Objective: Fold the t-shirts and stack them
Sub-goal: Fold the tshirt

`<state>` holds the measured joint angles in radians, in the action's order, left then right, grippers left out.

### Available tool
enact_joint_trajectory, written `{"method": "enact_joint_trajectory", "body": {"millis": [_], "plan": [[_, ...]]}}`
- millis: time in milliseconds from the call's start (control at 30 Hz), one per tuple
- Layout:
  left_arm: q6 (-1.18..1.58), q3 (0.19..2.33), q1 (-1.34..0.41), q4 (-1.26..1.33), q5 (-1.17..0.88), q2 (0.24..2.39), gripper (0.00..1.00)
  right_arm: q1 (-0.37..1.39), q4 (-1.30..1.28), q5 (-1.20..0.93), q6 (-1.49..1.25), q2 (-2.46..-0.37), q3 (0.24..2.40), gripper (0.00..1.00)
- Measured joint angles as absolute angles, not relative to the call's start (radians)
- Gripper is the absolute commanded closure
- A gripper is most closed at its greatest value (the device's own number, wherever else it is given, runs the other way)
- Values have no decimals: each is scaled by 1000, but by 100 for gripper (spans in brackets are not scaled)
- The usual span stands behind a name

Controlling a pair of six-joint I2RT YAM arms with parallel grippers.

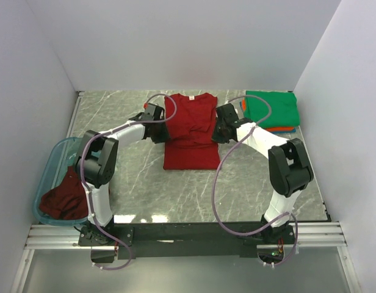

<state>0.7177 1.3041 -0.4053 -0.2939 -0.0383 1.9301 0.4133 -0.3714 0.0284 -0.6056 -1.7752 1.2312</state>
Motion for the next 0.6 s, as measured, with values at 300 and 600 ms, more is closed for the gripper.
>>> {"method": "enact_joint_trajectory", "body": {"millis": [300,600], "plan": [[699,1396,-371,-284,-75,1935,1,392,-365,10,-590,-1811,1298,24],[727,1086,-368,-218,-72,1567,0,421,-297,-80,-566,-1636,1129,23]]}}
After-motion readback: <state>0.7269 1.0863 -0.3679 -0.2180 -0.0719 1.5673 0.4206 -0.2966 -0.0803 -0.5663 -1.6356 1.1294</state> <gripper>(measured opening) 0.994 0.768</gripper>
